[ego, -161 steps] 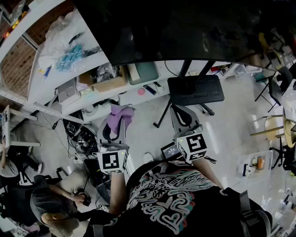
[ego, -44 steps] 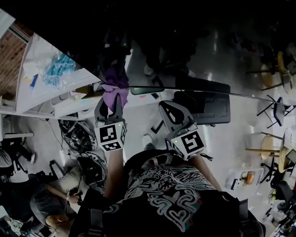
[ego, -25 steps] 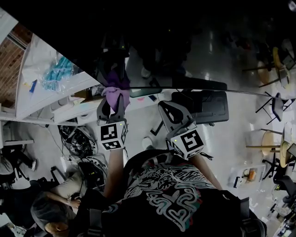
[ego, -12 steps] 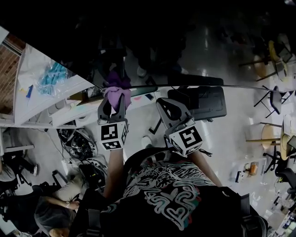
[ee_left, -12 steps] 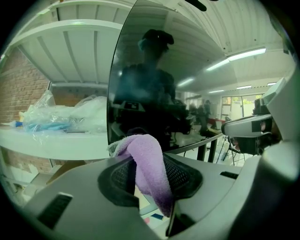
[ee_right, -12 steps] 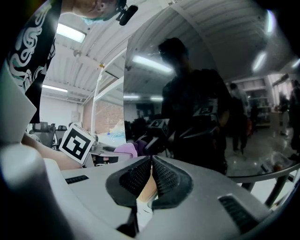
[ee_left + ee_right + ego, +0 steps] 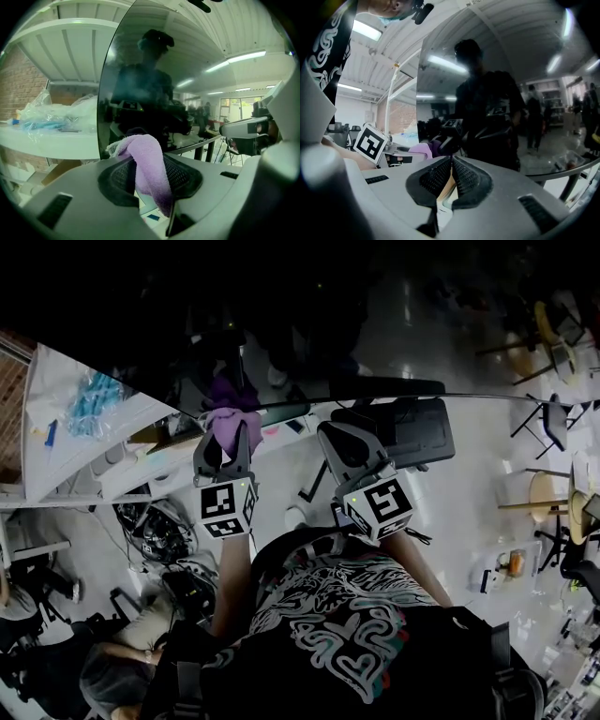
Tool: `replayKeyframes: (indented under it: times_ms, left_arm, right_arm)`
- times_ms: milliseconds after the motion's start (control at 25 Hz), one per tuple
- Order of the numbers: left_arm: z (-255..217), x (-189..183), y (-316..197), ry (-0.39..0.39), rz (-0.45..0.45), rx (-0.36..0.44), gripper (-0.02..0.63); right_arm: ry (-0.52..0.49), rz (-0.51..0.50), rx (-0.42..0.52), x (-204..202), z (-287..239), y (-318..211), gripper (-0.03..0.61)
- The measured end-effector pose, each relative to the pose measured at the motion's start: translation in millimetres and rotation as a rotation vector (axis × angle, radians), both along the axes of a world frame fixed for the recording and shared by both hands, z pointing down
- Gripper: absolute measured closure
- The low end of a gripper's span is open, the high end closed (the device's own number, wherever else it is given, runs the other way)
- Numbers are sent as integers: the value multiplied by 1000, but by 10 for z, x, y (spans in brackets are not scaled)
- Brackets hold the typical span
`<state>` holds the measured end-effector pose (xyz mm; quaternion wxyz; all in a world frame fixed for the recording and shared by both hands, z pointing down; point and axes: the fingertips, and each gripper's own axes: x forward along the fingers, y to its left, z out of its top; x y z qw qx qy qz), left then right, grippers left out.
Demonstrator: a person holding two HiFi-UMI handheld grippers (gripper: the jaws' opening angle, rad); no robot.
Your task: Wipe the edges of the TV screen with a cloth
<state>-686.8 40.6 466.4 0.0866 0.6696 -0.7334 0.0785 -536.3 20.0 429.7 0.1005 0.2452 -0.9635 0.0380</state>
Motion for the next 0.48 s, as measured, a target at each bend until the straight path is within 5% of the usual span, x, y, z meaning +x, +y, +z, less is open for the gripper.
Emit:
replayKeyframes:
  times_ms: [480]
  left_arm:
    - [-12, 293, -130, 8, 73, 2, 474]
  right_arm:
    - [-30, 55, 5, 193, 14, -104, 546]
